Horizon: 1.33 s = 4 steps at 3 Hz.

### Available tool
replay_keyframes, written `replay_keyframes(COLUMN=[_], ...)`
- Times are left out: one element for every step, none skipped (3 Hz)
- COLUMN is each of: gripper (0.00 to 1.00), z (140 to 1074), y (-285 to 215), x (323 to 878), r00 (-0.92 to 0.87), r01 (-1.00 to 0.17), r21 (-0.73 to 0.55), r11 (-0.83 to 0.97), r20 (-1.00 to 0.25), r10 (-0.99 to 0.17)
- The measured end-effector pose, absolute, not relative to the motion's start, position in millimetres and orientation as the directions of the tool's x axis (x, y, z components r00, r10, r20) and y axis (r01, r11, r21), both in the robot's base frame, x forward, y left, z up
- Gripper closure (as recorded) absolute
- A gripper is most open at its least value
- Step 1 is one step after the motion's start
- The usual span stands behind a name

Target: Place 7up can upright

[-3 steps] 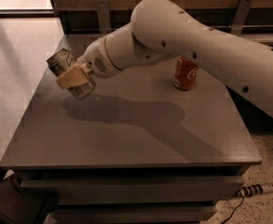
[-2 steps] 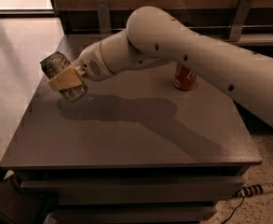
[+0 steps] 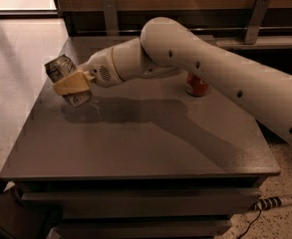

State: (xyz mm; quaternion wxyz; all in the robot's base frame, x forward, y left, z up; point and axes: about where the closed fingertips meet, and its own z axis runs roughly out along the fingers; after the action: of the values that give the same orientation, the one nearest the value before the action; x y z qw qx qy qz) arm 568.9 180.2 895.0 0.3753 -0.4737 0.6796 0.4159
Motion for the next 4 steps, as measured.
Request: replay_keyframes(gripper=[1.00, 1.00, 1.00, 1.00], z=[893, 892, 886, 877], y=[182, 186, 185, 179], x=[571, 581, 581, 577], r00=[-0.243, -0.101, -0.009, 0.013], r01=[-0.961, -0.972, -0.963, -0.950], r21=[0.184, 0.054, -0.024, -0.036], r11=[0.208, 0.230, 0.269, 0.309], r20=[-0.920, -0.974, -0.993, -0.997], r10=[-0.308, -0.201, -0.121, -0.075])
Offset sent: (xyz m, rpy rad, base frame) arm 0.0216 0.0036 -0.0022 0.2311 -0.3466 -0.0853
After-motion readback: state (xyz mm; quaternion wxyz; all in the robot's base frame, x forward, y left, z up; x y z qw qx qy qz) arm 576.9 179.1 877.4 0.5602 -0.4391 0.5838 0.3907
